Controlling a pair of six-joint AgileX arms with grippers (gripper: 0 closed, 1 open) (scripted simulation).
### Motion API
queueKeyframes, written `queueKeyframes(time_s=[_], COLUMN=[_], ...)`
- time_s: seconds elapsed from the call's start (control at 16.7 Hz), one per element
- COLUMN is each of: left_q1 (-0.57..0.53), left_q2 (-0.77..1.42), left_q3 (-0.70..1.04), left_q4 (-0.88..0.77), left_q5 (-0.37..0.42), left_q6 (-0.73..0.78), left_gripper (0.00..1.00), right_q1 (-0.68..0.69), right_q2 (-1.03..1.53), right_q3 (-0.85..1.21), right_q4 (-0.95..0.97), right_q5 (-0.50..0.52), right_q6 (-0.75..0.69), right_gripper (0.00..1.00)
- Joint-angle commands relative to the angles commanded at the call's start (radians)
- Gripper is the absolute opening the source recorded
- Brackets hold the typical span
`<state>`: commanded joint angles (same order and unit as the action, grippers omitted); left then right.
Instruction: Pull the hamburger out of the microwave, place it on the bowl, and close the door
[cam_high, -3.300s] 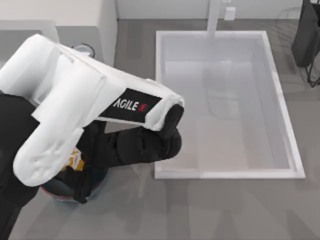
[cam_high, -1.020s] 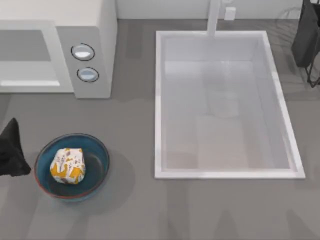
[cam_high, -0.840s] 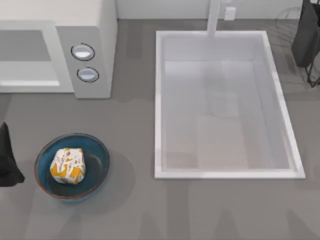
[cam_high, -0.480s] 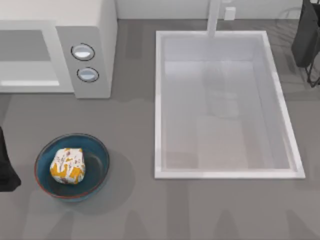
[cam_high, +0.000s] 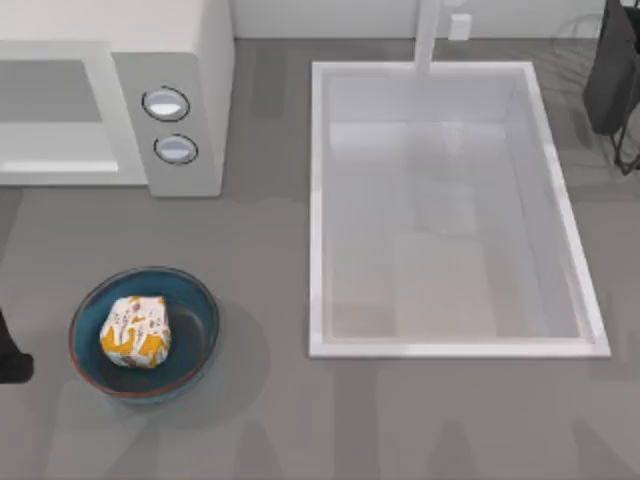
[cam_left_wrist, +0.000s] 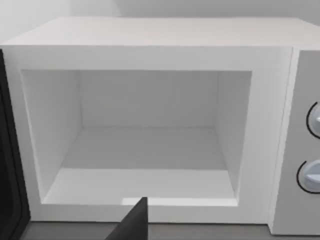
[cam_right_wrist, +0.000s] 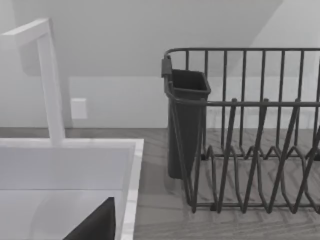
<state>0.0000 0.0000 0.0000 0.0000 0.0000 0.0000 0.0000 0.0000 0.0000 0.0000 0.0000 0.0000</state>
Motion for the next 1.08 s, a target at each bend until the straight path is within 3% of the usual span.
queueKeyframes(time_s=[0.48,1.08], left_q1=[0.000,-0.001], left_q2=[0.000,-0.003], left_q3=[0.000,0.002], left_q4=[0.000,-0.004], left_q5=[0.000,-0.001], left_q6=[0.000,0.000], left_gripper=[0.02,0.00], right_q1=[0.000,0.000], right_q2=[0.000,0.000], right_q3=[0.000,0.000], right_q4=[0.000,0.000], right_q5=[0.000,0.000], right_q6=[0.000,0.000], right_gripper=[1.00,1.00])
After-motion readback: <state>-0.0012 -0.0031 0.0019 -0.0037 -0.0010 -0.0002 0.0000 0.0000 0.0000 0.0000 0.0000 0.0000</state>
